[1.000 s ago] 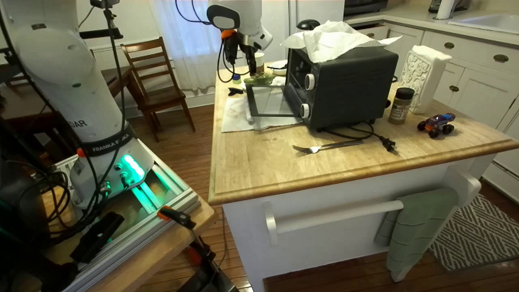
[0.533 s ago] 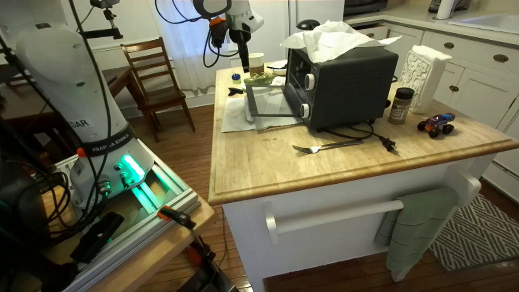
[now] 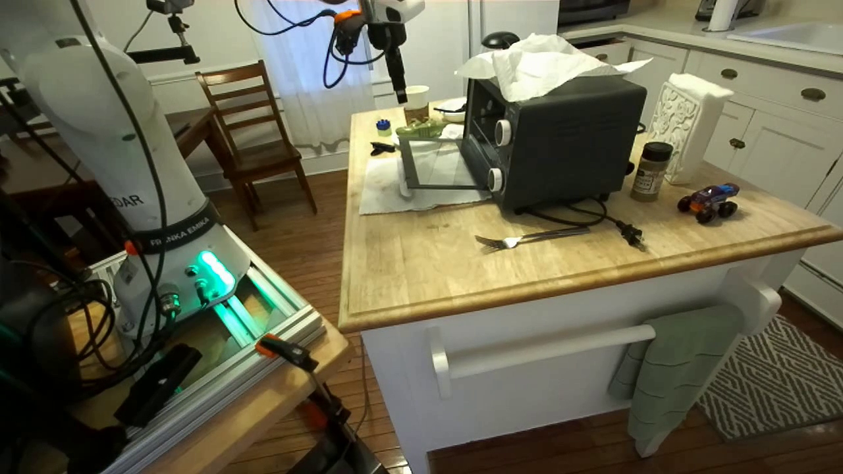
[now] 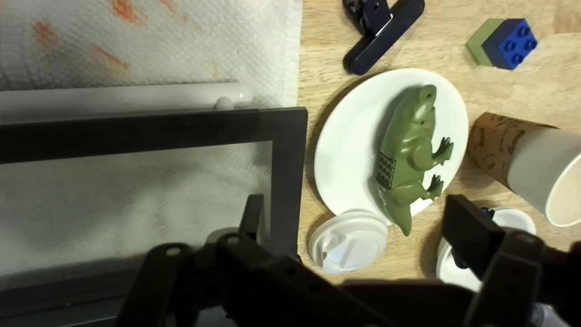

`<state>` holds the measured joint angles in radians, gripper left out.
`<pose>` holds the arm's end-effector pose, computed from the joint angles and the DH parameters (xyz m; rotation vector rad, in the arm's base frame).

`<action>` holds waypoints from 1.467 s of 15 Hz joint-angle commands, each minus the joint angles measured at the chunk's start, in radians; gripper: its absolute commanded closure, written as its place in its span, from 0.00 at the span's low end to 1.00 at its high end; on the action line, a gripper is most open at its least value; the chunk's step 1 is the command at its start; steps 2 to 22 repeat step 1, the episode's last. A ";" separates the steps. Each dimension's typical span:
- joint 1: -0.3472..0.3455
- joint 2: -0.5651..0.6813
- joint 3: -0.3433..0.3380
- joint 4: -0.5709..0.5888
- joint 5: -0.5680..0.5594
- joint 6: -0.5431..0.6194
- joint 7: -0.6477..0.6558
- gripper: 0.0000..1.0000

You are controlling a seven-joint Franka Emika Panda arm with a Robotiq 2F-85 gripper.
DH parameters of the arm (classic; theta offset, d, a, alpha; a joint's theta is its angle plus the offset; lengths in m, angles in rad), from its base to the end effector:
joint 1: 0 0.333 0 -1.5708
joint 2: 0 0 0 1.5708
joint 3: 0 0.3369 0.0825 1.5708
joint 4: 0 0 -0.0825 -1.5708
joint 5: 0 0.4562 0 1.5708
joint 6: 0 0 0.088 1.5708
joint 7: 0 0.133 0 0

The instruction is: Remove the green reptile toy from the oven top and put it on a paper plate

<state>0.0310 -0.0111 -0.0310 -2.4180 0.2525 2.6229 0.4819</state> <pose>0.5600 -0.0026 0.2763 -2.7634 0.9900 -0.2551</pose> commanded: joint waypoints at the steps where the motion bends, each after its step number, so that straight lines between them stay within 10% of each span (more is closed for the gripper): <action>1: -0.012 0.005 0.012 0.001 0.000 -0.002 0.000 0.00; 22: -0.012 0.005 0.012 0.001 0.000 -0.002 0.000 0.00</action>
